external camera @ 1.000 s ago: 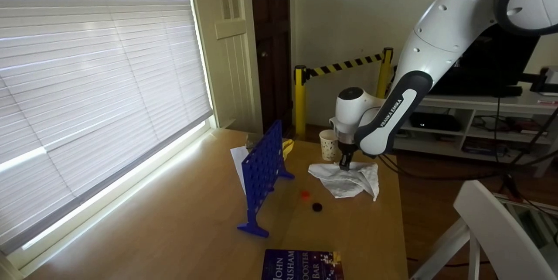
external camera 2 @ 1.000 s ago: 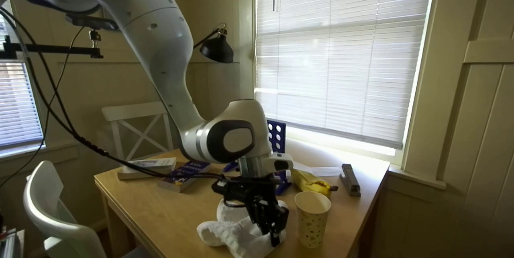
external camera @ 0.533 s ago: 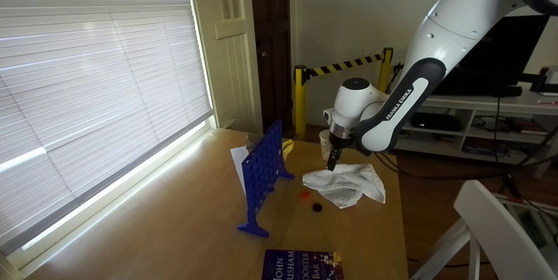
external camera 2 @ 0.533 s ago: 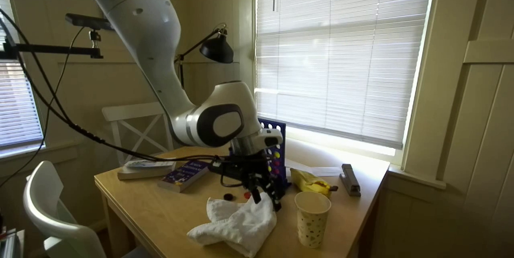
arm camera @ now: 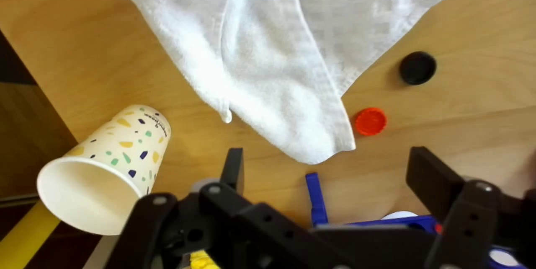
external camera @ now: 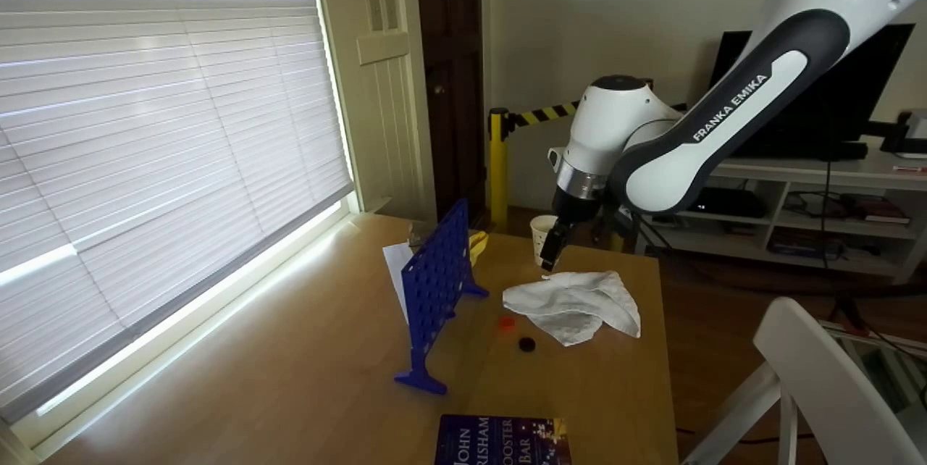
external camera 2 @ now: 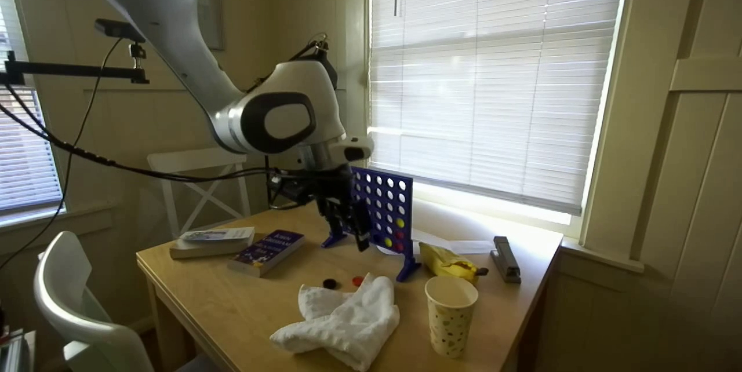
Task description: Move the white towel to the right
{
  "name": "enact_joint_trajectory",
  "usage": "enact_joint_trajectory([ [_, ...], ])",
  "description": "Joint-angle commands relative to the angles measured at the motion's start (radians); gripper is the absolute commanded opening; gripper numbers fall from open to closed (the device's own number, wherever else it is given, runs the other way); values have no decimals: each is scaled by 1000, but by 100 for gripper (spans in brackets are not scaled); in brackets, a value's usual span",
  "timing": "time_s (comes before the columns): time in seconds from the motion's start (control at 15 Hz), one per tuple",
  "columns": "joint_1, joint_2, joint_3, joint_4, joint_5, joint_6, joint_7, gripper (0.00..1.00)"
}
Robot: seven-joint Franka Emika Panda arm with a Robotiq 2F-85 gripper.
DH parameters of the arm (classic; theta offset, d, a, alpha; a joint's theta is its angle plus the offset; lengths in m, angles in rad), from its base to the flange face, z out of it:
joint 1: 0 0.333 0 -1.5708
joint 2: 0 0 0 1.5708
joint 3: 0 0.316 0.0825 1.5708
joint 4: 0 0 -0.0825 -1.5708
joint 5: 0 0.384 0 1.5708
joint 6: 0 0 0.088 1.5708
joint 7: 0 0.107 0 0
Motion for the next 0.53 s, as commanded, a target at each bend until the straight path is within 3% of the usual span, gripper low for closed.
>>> enact_joint_trajectory([
  [0.0,6,-109,40,-17,30,-172,108,100],
  [0.13,1,-136,66,-4,48,-257,138,100],
  [0.2,-13,-95,64,2,13,-193,111,100],
  [0.47,-13,-125,77,2,24,-240,132,100],
])
